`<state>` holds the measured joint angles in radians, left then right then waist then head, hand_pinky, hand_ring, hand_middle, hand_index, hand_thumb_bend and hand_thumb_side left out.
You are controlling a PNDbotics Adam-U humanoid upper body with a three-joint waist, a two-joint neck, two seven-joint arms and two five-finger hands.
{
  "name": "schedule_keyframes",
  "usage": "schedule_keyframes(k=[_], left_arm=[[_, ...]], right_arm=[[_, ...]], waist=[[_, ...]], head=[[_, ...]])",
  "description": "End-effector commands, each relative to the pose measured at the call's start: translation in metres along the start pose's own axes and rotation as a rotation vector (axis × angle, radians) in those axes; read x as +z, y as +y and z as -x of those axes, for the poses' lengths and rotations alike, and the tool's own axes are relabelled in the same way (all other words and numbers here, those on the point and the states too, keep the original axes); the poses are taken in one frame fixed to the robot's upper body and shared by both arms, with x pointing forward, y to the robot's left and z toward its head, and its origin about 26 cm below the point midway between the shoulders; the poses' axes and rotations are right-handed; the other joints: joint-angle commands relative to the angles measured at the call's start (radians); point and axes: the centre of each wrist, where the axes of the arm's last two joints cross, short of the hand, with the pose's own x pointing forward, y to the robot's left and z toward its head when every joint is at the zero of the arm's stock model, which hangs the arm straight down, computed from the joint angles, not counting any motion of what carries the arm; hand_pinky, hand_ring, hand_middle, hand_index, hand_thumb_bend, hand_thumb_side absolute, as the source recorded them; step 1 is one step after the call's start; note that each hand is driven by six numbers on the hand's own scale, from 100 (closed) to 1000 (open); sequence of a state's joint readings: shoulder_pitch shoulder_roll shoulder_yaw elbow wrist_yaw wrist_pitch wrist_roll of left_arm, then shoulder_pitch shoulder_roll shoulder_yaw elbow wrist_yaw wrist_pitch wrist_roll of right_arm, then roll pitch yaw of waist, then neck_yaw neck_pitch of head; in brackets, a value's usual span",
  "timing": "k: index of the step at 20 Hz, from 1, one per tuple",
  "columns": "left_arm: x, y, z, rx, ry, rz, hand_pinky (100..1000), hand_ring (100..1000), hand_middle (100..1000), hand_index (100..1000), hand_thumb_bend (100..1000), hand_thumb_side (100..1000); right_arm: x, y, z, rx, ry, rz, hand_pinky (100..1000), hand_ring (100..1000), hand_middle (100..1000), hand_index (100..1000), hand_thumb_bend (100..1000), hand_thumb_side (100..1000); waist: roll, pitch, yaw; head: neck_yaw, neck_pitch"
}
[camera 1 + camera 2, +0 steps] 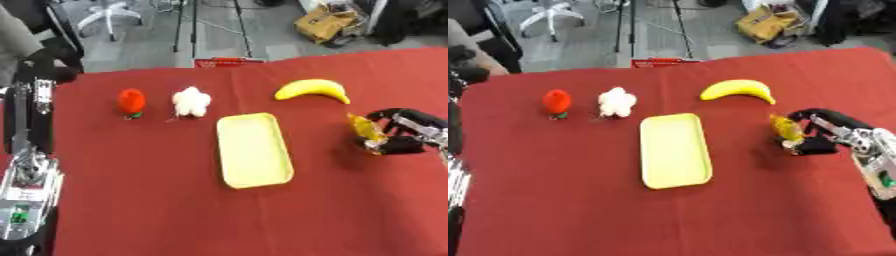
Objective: Pick up objects on the table and place them in the box.
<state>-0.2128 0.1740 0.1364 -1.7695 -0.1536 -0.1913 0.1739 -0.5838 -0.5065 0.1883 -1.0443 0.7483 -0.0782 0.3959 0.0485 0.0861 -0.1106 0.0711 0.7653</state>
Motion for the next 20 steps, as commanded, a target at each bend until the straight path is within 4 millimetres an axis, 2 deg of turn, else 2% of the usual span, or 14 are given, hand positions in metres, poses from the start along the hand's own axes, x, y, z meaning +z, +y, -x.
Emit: schedule_keyframes(k=[1,8,12,13,14,15,16,17,18,19,20], left_arm=[[-0.0044,0.0016,-0.0047,-0.003,-0.024,0.010,687,625,714,804,590,894],[-0.0042,0.0009,-0.0047,-0.001,-0.023,0.012,687,625,715,804,589,894],[-0.0042,0.0008,-0.0048,0.000,-0.023,0.012,687,625,715,804,589,894],[-0.0042,0.0008,-0.0049,0.000,-0.024,0.012,686,625,715,804,589,894],[-0.0043,0.0007,-0.0049,0.001,-0.024,0.011,686,625,715,804,589,894],[-0.0043,0.0007,-0.0049,0.001,-0.024,0.011,686,624,715,804,588,895],[-0.0042,0.0006,-0.0049,0.001,-0.024,0.011,686,624,715,804,588,895],[-0.0042,0.0006,-0.0049,0.001,-0.023,0.011,686,624,715,804,588,895],[-0.0041,0.0006,-0.0048,0.001,-0.023,0.011,686,624,715,804,587,895],[-0.0040,0.0006,-0.0048,0.001,-0.023,0.010,686,624,715,803,587,895],[-0.0041,0.0007,-0.0049,0.001,-0.023,0.010,686,624,715,803,587,895]], right_arm=[[-0.0009,-0.0108,0.0059,0.029,0.046,0.018,713,765,868,941,454,623],[-0.0061,-0.0047,0.0095,0.076,0.150,0.040,705,774,861,930,434,610],[-0.0066,-0.0025,0.0101,0.096,0.166,0.045,663,735,849,914,411,586],[-0.0066,-0.0023,0.0101,0.100,0.169,0.051,584,653,821,896,337,517],[-0.0065,-0.0020,0.0102,0.101,0.173,0.060,584,653,821,896,337,517],[-0.0065,-0.0016,0.0104,0.101,0.176,0.067,522,594,807,882,209,404],[-0.0065,-0.0012,0.0106,0.100,0.180,0.074,522,594,807,882,209,404],[-0.0063,-0.0012,0.0109,0.097,0.185,0.083,407,503,769,848,100,156],[-0.0059,-0.0020,0.0115,0.092,0.192,0.102,387,491,763,839,100,120],[-0.0056,-0.0023,0.0119,0.088,0.199,0.119,318,446,736,802,100,100],[-0.0051,-0.0029,0.0123,0.084,0.205,0.142,318,446,736,802,100,100]], waist=[[-0.014,-0.028,0.001],[-0.012,-0.029,0.003],[-0.012,-0.029,0.003],[-0.012,-0.030,0.003],[-0.012,-0.030,0.004],[-0.012,-0.030,0.004],[-0.013,-0.030,0.004],[-0.013,-0.030,0.004],[-0.013,-0.030,0.004],[-0.013,-0.030,0.004],[-0.013,-0.030,0.004]], head=[[-0.002,0.005],[-0.004,0.005],[-0.004,0.005],[-0.004,0.005],[-0.003,0.005],[-0.003,0.005],[-0.003,0.005],[-0.003,0.005],[-0.003,0.005],[-0.002,0.005],[-0.002,0.005]])
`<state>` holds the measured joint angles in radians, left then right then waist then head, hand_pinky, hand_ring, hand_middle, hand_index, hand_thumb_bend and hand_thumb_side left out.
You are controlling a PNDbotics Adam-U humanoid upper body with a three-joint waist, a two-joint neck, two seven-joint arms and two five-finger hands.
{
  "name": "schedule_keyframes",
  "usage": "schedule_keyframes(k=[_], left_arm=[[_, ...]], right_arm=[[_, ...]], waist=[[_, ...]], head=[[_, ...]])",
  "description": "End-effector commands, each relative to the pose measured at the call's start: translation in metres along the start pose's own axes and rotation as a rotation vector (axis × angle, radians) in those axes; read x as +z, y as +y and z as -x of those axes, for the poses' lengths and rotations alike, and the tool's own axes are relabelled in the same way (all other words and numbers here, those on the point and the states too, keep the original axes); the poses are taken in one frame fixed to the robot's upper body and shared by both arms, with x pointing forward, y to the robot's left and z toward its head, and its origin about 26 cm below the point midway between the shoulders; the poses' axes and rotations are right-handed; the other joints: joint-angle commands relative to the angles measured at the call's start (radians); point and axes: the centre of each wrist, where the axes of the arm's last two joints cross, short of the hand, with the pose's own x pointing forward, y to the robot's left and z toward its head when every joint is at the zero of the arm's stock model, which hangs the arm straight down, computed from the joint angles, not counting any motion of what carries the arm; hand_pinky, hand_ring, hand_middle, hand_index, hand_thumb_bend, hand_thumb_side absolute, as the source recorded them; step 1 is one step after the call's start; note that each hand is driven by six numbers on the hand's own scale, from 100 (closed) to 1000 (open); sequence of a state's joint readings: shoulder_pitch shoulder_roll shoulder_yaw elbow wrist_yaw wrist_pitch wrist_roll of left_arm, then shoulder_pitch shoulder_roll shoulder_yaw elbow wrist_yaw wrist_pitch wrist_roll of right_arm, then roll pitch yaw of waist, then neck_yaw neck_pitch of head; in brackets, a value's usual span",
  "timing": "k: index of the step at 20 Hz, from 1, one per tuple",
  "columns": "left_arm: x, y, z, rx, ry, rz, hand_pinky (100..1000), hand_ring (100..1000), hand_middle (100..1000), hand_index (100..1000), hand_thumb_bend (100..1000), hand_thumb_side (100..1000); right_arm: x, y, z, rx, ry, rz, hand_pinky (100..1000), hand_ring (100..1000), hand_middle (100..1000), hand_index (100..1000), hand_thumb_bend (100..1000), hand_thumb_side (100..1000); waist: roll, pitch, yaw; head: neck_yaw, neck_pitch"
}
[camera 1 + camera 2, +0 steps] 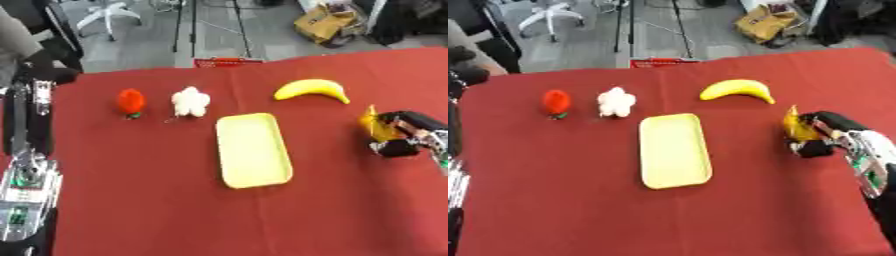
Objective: Pick up objects on the table and place them in the box.
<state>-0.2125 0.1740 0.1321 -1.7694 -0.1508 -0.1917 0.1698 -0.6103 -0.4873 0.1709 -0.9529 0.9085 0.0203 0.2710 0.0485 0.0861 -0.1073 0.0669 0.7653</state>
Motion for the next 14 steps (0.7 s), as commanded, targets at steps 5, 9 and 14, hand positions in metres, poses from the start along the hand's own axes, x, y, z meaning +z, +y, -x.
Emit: schedule_keyframes(k=[5,9,14], left_arm=[[-0.004,0.002,-0.005,-0.003,-0.023,0.000,686,624,715,803,586,897],[-0.005,0.002,-0.005,-0.004,-0.024,-0.002,686,624,716,803,585,897],[-0.005,0.003,-0.005,-0.005,-0.024,-0.002,686,624,716,803,584,898]], right_arm=[[0.003,-0.012,0.006,-0.049,0.026,0.169,220,362,609,686,100,100],[0.006,-0.015,0.005,-0.111,-0.004,0.275,214,352,591,676,100,100],[0.013,-0.029,-0.006,-0.199,-0.083,0.367,221,352,592,684,100,100]], waist=[[-0.013,-0.030,0.000],[-0.013,-0.030,-0.001],[-0.013,-0.029,-0.003]], head=[[0.004,0.005],[0.005,0.005],[0.006,0.005]])
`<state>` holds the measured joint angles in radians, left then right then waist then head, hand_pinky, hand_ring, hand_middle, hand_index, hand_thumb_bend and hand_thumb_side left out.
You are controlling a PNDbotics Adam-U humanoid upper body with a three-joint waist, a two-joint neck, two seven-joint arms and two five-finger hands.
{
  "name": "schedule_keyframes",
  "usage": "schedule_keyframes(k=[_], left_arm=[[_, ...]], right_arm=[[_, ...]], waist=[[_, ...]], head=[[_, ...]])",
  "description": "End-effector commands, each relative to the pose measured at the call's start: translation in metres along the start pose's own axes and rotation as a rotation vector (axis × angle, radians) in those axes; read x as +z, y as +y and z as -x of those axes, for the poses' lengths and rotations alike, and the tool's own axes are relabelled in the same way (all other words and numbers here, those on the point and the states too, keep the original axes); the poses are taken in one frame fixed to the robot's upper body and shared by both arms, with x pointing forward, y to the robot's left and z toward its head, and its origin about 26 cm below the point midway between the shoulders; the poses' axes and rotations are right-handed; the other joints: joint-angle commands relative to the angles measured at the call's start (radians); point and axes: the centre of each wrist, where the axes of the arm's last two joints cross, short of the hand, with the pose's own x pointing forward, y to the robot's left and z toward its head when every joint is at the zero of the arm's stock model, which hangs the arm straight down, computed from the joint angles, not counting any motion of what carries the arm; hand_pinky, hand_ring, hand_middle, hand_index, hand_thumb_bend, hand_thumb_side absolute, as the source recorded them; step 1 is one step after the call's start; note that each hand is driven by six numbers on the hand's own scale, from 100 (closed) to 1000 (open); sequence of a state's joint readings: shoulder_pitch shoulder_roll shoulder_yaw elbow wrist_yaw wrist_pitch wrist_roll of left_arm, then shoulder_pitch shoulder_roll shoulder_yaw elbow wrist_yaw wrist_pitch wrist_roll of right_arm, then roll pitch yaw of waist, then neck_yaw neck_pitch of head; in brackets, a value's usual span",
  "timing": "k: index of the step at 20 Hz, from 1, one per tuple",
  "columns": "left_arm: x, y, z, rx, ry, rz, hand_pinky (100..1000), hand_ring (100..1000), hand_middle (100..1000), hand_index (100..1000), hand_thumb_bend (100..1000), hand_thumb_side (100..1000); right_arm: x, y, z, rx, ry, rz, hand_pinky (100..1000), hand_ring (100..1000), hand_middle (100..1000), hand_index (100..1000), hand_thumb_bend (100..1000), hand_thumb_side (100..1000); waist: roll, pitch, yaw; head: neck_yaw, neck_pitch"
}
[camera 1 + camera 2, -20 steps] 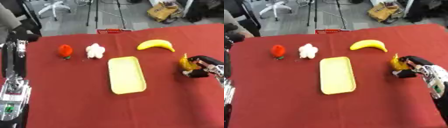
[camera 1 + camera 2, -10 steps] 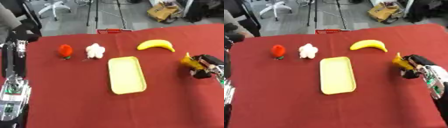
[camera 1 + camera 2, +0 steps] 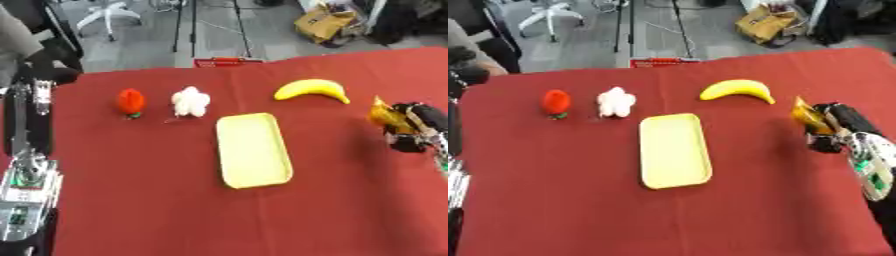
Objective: Pick up objects on the table and place them in the box.
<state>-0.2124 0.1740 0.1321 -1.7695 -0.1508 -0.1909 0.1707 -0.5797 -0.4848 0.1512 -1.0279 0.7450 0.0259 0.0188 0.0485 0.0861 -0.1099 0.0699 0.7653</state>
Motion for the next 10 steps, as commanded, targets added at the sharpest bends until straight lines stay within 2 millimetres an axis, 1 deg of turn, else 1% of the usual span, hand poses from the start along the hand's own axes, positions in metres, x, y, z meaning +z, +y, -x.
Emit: schedule_keyframes(k=[1,5,7,8,10], left_arm=[[-0.005,0.002,-0.005,-0.005,-0.025,-0.001,686,624,716,803,585,898],[-0.004,0.003,-0.005,-0.005,-0.024,0.001,686,624,716,803,584,898],[-0.004,0.002,-0.005,-0.005,-0.023,0.003,686,624,716,804,584,898],[-0.004,0.002,-0.005,-0.003,-0.023,0.008,686,624,716,804,584,898],[-0.004,0.001,-0.004,-0.001,-0.022,0.014,686,624,716,803,584,898]], right_arm=[[-0.001,-0.027,-0.009,-0.039,-0.053,0.083,222,351,592,685,100,100],[0.001,-0.052,-0.046,-0.099,-0.214,0.130,229,354,594,690,100,100],[0.003,-0.061,-0.058,-0.112,-0.258,0.125,233,357,596,689,100,100],[0.002,-0.067,-0.074,-0.106,-0.322,0.115,235,359,597,690,100,100],[0.001,-0.076,-0.096,-0.094,-0.410,0.083,238,362,600,691,100,100]], waist=[[-0.013,-0.029,-0.001],[-0.012,-0.030,-0.003],[-0.013,-0.030,-0.004],[-0.013,-0.031,-0.003],[-0.014,-0.032,-0.003]], head=[[0.002,0.005],[0.000,0.005],[-0.002,0.005],[-0.005,0.005],[-0.009,0.005]])
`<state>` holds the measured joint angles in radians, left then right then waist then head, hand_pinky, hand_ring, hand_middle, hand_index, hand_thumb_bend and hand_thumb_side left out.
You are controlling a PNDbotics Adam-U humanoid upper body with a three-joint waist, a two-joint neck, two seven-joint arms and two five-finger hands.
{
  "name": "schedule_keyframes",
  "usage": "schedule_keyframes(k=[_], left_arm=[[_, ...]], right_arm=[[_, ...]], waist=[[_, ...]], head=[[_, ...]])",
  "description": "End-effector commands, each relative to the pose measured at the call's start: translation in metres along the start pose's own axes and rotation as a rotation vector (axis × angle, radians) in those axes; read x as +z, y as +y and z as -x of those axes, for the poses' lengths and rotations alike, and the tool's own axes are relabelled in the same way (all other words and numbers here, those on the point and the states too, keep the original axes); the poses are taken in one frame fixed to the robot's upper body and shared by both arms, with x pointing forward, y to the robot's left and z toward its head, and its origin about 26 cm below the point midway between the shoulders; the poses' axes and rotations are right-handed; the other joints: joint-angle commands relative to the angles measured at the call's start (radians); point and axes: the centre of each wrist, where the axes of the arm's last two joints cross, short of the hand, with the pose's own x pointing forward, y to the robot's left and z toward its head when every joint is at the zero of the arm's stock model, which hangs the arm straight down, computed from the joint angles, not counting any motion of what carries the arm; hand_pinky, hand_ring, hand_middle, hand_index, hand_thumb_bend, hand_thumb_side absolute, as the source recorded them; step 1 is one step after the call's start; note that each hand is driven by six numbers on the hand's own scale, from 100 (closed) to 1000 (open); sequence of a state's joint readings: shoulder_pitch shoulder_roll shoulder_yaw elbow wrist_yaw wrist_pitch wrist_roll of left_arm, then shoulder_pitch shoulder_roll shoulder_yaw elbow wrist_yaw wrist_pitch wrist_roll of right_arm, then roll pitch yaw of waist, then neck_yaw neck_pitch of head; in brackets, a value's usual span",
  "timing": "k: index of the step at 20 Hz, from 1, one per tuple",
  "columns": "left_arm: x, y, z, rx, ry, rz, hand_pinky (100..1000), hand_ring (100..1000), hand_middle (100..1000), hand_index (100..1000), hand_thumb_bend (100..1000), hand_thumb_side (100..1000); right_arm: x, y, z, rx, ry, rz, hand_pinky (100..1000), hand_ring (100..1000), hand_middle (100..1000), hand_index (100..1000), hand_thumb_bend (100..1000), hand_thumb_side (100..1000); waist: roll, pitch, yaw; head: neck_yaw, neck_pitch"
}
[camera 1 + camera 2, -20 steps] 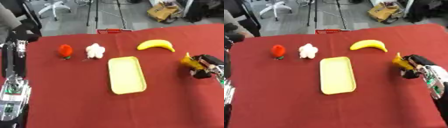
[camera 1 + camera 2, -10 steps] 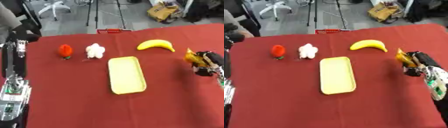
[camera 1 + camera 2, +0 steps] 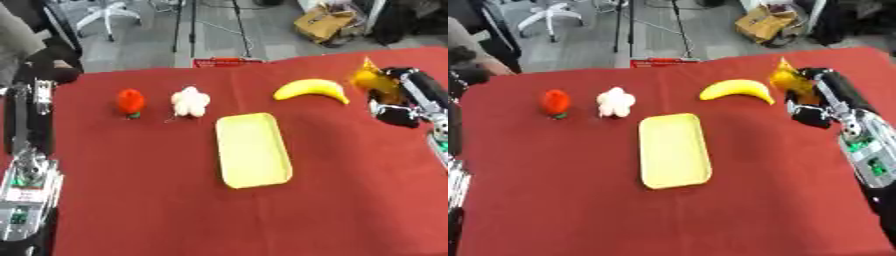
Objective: Pick up objects on the table and place them in the box.
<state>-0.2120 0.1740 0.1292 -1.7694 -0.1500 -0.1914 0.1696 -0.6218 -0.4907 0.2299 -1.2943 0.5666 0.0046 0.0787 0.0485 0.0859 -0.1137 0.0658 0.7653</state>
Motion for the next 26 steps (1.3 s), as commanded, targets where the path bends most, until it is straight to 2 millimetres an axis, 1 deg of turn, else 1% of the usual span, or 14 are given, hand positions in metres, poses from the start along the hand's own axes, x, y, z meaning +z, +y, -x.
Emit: schedule_keyframes(k=[1,3,6,10,12,15,18,21,23,24,25,26], left_arm=[[-0.004,0.001,-0.004,-0.002,-0.021,0.012,685,624,716,803,584,898],[-0.004,0.001,-0.004,0.000,-0.020,0.015,685,624,717,803,583,898],[-0.003,0.000,-0.004,0.004,-0.018,0.021,685,625,717,803,584,898],[-0.003,-0.002,-0.004,0.007,-0.019,0.027,685,625,717,803,584,898],[-0.003,-0.002,-0.004,0.008,-0.019,0.029,685,625,717,803,584,898],[-0.003,-0.003,-0.004,0.012,-0.020,0.034,685,625,718,803,585,898],[-0.003,-0.004,-0.004,0.014,-0.020,0.037,685,625,718,803,584,898],[-0.002,-0.004,-0.004,0.015,-0.017,0.039,685,626,718,803,584,898],[-0.002,-0.005,-0.004,0.018,-0.018,0.042,685,626,718,803,584,898],[-0.002,-0.005,-0.004,0.019,-0.018,0.043,685,626,718,803,584,898],[-0.002,-0.005,-0.004,0.019,-0.019,0.044,685,626,718,803,584,898],[-0.002,-0.005,-0.004,0.019,-0.019,0.044,685,626,718,803,584,898]], right_arm=[[-0.011,-0.024,-0.031,0.026,-0.135,-0.026,239,364,601,691,100,100],[-0.019,-0.024,-0.048,0.044,-0.200,-0.074,244,368,606,693,100,100],[-0.032,-0.017,-0.066,0.069,-0.277,-0.151,256,379,617,700,100,100],[-0.044,-0.002,-0.077,0.083,-0.345,-0.233,261,383,623,704,100,100],[-0.047,0.006,-0.078,0.078,-0.358,-0.260,264,385,624,705,100,100],[-0.053,0.025,-0.078,0.071,-0.358,-0.315,265,385,625,707,100,100],[-0.055,0.044,-0.072,0.063,-0.336,-0.353,264,384,627,714,100,100],[-0.055,0.067,-0.062,0.041,-0.295,-0.396,265,384,630,719,100,100],[-0.054,0.081,-0.058,0.037,-0.282,-0.422,269,387,639,728,100,151],[-0.053,0.086,-0.057,0.037,-0.280,-0.431,273,391,647,736,112,195],[-0.053,0.091,-0.055,0.036,-0.280,-0.438,276,394,652,743,145,223],[-0.052,0.095,-0.054,0.036,-0.281,-0.440,288,403,666,755,218,290]], waist=[[-0.014,-0.033,0.001],[-0.014,-0.033,0.003],[-0.014,-0.036,0.010],[-0.013,-0.038,0.018],[-0.013,-0.038,0.020],[-0.012,-0.040,0.021],[-0.011,-0.042,0.023],[-0.010,-0.043,0.023],[-0.009,-0.043,0.024],[-0.009,-0.043,0.024],[-0.008,-0.043,0.024],[-0.007,-0.043,0.025]], head=[[-0.006,0.005],[-0.012,0.005],[-0.026,0.005],[-0.043,0.005],[-0.049,0.005],[-0.058,0.005],[-0.066,0.005],[-0.072,0.005],[-0.075,0.005],[-0.075,0.005],[-0.076,0.005],[-0.077,0.005]])
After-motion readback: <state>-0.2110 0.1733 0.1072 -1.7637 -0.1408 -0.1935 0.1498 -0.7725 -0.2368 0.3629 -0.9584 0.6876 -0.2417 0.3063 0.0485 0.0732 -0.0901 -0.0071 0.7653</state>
